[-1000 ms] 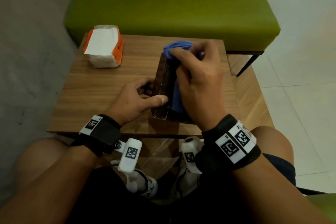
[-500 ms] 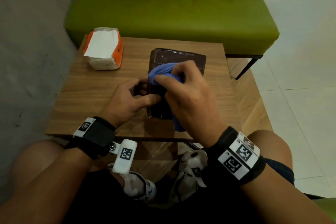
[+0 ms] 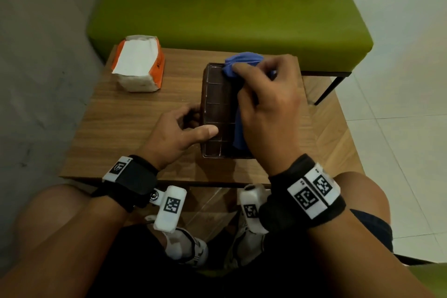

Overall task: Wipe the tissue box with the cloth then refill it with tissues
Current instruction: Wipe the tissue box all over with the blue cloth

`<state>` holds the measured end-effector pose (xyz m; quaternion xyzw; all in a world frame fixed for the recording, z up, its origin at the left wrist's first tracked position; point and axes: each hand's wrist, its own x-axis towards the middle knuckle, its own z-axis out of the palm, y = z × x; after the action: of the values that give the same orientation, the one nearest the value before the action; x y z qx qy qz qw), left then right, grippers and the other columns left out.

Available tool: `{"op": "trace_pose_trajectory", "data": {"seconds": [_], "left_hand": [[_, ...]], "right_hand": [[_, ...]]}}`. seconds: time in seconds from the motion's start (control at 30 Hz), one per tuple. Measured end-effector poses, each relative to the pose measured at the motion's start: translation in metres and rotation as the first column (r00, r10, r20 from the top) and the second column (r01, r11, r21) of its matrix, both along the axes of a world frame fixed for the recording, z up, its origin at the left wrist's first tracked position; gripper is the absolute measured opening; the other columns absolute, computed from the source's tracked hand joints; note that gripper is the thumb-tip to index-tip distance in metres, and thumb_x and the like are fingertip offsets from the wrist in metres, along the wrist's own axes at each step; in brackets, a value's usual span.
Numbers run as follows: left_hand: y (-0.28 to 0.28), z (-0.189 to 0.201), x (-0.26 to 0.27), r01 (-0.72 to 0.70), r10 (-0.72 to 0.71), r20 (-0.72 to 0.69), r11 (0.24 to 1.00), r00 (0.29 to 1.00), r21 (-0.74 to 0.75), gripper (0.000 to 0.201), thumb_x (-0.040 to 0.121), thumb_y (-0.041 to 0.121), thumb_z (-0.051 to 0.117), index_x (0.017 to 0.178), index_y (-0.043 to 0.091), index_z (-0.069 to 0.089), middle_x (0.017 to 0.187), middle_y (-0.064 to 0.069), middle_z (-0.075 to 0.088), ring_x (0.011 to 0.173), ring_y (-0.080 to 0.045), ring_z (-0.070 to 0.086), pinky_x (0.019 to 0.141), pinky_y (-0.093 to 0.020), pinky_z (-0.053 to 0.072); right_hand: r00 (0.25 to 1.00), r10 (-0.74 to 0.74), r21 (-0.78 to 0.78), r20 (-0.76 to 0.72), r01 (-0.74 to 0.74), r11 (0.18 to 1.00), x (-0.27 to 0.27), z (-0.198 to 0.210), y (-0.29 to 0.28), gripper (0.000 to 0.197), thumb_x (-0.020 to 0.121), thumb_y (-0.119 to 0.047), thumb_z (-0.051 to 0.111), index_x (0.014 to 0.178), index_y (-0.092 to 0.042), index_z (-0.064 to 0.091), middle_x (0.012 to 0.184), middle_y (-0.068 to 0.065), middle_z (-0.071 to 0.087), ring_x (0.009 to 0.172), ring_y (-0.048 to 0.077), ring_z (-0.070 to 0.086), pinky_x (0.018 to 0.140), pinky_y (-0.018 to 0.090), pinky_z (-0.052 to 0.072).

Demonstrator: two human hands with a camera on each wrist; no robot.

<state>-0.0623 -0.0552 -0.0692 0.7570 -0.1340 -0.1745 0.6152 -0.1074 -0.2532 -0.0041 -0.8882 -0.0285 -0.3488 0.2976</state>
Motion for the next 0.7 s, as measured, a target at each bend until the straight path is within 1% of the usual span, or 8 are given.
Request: {"op": "trace_pose_trajectory", "data": {"seconds": [0.13, 0.23, 0.3, 0.37, 0.43, 0.5, 0.6, 0.7], "left_hand": [[0.003, -0.002, 0.001, 0.01, -0.01, -0.028, 1.0, 1.0, -0.008, 0.066, 0.073, 0.052, 0.081, 0.132, 0.024, 0.069, 0.122, 0.0, 0.077, 0.117, -0.019, 0.072, 0.102, -0.044, 0.058], [0.004, -0.003, 0.0, -0.011, 0.011, -0.035, 1.0, 0.999, 0.003, 0.067, 0.071, 0.056, 0.081, 0.129, 0.025, 0.07, 0.121, 0.002, 0.078, 0.115, -0.016, 0.073, 0.101, -0.041, 0.06], [0.002, -0.005, 0.0, -0.015, 0.015, -0.026, 1.0, 1.0, 0.003, 0.068, 0.071, 0.056, 0.082, 0.13, 0.024, 0.07, 0.123, 0.001, 0.078, 0.115, -0.017, 0.074, 0.101, -0.042, 0.06], [0.001, -0.008, -0.001, -0.024, 0.023, -0.046, 0.999, 0.999, -0.029, 0.07, 0.071, 0.054, 0.082, 0.133, 0.023, 0.069, 0.125, 0.0, 0.078, 0.118, -0.018, 0.073, 0.1, -0.04, 0.059], [0.003, -0.008, 0.0, -0.045, 0.042, -0.058, 0.998, 0.997, -0.049, 0.069, 0.069, 0.053, 0.082, 0.131, 0.025, 0.07, 0.124, 0.001, 0.078, 0.117, -0.015, 0.073, 0.095, -0.03, 0.061], [0.004, -0.006, 0.0, -0.048, 0.045, -0.052, 0.998, 0.998, -0.051, 0.066, 0.067, 0.054, 0.081, 0.127, 0.028, 0.07, 0.12, 0.004, 0.079, 0.114, -0.012, 0.074, 0.089, -0.022, 0.061], [0.005, -0.006, 0.0, -0.044, 0.043, -0.038, 0.998, 0.998, -0.051, 0.068, 0.071, 0.054, 0.08, 0.131, 0.025, 0.069, 0.124, 0.006, 0.079, 0.118, -0.012, 0.073, 0.093, -0.025, 0.061], [0.005, -0.007, 0.001, -0.038, 0.034, -0.058, 0.997, 0.998, -0.074, 0.071, 0.074, 0.053, 0.079, 0.136, 0.02, 0.068, 0.127, 0.003, 0.078, 0.12, -0.015, 0.073, 0.097, -0.032, 0.061]], "right_hand": [[0.963, 0.216, -0.189, -0.163, -0.245, 0.951, -0.02, -0.008, 0.013, 0.024, 0.099, -0.012, 0.058, 0.115, -0.005, 0.075, 0.109, 0.017, 0.056, 0.095, 0.026, 0.055, 0.067, 0.041, 0.053], [0.999, 0.009, -0.051, -0.049, -0.011, 0.999, -0.007, -0.014, -0.01, 0.023, 0.094, -0.004, 0.065, 0.113, -0.005, 0.077, 0.105, 0.016, 0.056, 0.093, 0.02, 0.052, 0.074, 0.035, 0.049], [0.995, -0.102, 0.053, -0.005, 0.103, 0.993, -0.007, -0.012, -0.01, 0.024, 0.092, -0.001, 0.066, 0.113, -0.004, 0.078, 0.104, 0.015, 0.056, 0.092, 0.014, 0.049, 0.074, 0.026, 0.046], [0.997, -0.012, -0.067, -0.074, 0.007, 0.998, -0.019, -0.017, 0.005, 0.025, 0.095, -0.005, 0.064, 0.116, -0.005, 0.077, 0.106, 0.016, 0.056, 0.092, 0.016, 0.049, 0.072, 0.023, 0.043], [0.985, 0.092, -0.168, -0.148, -0.116, 0.979, -0.028, -0.022, 0.006, 0.026, 0.097, -0.009, 0.062, 0.119, -0.006, 0.076, 0.108, 0.016, 0.057, 0.093, 0.021, 0.053, 0.07, 0.03, 0.048], [0.995, 0.012, -0.099, -0.104, -0.022, 0.995, -0.021, -0.025, -0.008, 0.025, 0.095, -0.007, 0.065, 0.117, -0.007, 0.077, 0.108, 0.014, 0.057, 0.094, 0.02, 0.054, 0.072, 0.034, 0.05], [0.988, -0.152, 0.131, 0.0, 0.151, 0.98, -0.01, -0.02, -0.019, 0.028, 0.093, -0.001, 0.064, 0.117, -0.008, 0.078, 0.107, 0.014, 0.057, 0.095, 0.01, 0.05, 0.077, 0.017, 0.045], [0.99, -0.138, 0.092, -0.014, 0.139, 0.986, -0.014, -0.021, -0.011, 0.029, 0.092, 0.001, 0.066, 0.118, -0.007, 0.078, 0.107, 0.016, 0.057, 0.098, 0.003, 0.044, 0.082, 0.003, 0.036]]}}
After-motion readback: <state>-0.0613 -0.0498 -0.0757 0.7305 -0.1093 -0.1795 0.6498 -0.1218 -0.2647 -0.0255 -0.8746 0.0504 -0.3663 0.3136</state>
